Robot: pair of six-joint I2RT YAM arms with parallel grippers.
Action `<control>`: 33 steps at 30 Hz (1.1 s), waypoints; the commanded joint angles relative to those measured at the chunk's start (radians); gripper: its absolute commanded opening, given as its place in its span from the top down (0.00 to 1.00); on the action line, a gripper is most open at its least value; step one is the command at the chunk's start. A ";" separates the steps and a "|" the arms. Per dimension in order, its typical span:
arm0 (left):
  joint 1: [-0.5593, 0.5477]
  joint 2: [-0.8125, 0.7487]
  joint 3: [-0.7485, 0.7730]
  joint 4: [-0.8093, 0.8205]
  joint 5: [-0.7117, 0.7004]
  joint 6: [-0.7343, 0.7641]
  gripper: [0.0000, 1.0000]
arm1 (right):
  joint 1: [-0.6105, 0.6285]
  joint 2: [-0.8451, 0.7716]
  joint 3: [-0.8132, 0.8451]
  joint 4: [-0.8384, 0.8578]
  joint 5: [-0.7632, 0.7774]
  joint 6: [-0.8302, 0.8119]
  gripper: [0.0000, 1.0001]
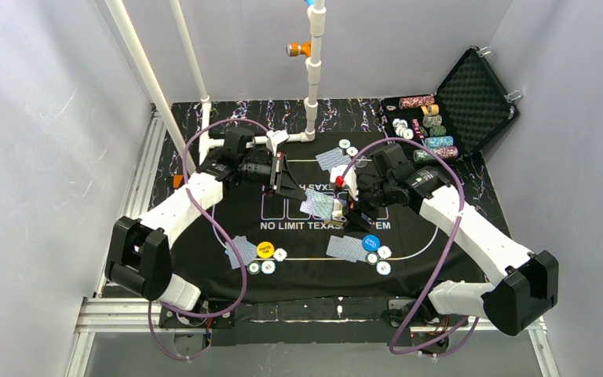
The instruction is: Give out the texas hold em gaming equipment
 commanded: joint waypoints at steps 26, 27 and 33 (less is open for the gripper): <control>-0.099 0.059 0.021 -0.006 0.022 -0.061 0.59 | 0.006 0.002 0.034 0.034 -0.028 0.009 0.99; -0.097 0.052 0.020 -0.023 0.018 -0.046 0.64 | 0.005 0.002 0.035 0.033 -0.028 0.010 0.99; -0.063 -0.002 0.017 -0.058 0.019 -0.013 0.80 | 0.004 -0.006 0.031 0.030 -0.024 0.011 0.99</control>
